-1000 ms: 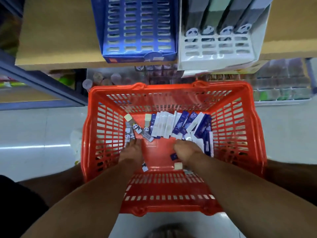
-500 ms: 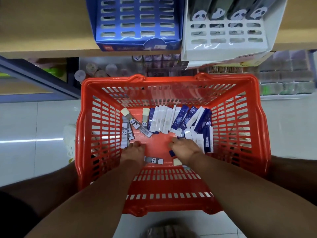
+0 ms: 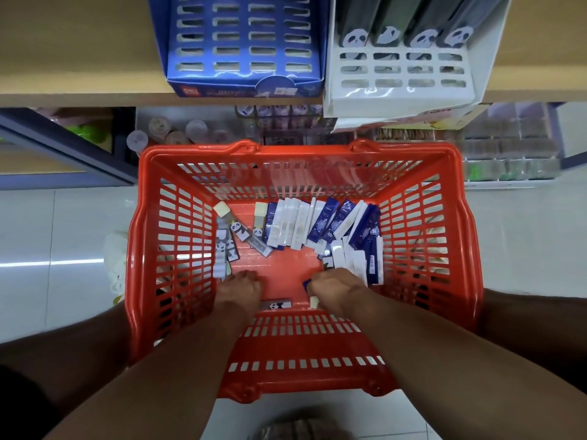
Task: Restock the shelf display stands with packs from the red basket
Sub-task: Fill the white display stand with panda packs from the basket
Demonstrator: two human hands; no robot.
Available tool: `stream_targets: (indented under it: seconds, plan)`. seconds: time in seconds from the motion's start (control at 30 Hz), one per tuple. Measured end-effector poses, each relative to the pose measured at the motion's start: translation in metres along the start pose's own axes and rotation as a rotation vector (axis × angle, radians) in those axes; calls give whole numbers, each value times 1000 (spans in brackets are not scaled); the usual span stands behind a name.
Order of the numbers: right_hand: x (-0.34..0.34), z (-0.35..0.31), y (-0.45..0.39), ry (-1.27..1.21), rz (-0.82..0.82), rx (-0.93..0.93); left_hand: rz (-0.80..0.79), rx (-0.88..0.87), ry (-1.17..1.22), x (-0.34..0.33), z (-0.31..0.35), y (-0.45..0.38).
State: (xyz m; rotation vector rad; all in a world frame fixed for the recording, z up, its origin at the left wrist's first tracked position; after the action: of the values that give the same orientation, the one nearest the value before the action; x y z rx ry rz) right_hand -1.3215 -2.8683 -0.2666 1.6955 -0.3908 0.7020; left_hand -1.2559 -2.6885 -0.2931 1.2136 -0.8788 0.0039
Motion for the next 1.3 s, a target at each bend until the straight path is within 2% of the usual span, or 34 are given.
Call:
stream_targets:
  seconds: [0.13, 0.2, 0.3, 0.47, 0.77, 0.9, 1.0, 1.1, 1.2, 1.3]
  plan:
    - [5, 2, 1, -100, -44, -78, -8, -31, 36, 6, 4, 3]
    - [12, 4, 5, -174, -55, -79, 15, -56, 182, 17, 6, 8]
    - [35, 14, 13, -238, 21, -130, 66, -87, 477, 47, 9, 20]
    - [85, 24, 44, -173, 82, -153, 355, -180, 723, 111, 11, 54]
    - [207, 35, 141, -236, 310, -125, 560, -363, 702, 234, 25, 142]
    - [260, 46, 204, -257, 393, -129, 559, -505, 609, 287, 37, 181]
    - [289, 63, 242, -332, 474, -124, 598, -569, 645, 318, 41, 207]
    - [307, 83, 267, -446, 582, -138, 650, -649, 688, 346, 44, 229]
    - [314, 99, 280, -546, 774, -190, 690, -682, 717, 363, 44, 236]
    - [312, 113, 272, -648, 930, -256, 691, -670, 885, 366, 36, 224]
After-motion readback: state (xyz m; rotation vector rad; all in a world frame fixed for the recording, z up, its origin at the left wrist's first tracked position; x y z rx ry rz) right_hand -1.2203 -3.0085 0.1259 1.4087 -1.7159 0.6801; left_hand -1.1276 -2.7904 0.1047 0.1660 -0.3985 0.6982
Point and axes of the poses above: each hand's wrist, its own y-axis away from the middle knuckle, its own x-axis out of the back of the hand, z = x × y, the point moved 4 cm from there along -y, towards the middle knuckle, and after that the axes turned 15 degrees about y, right-handed, at the moved point
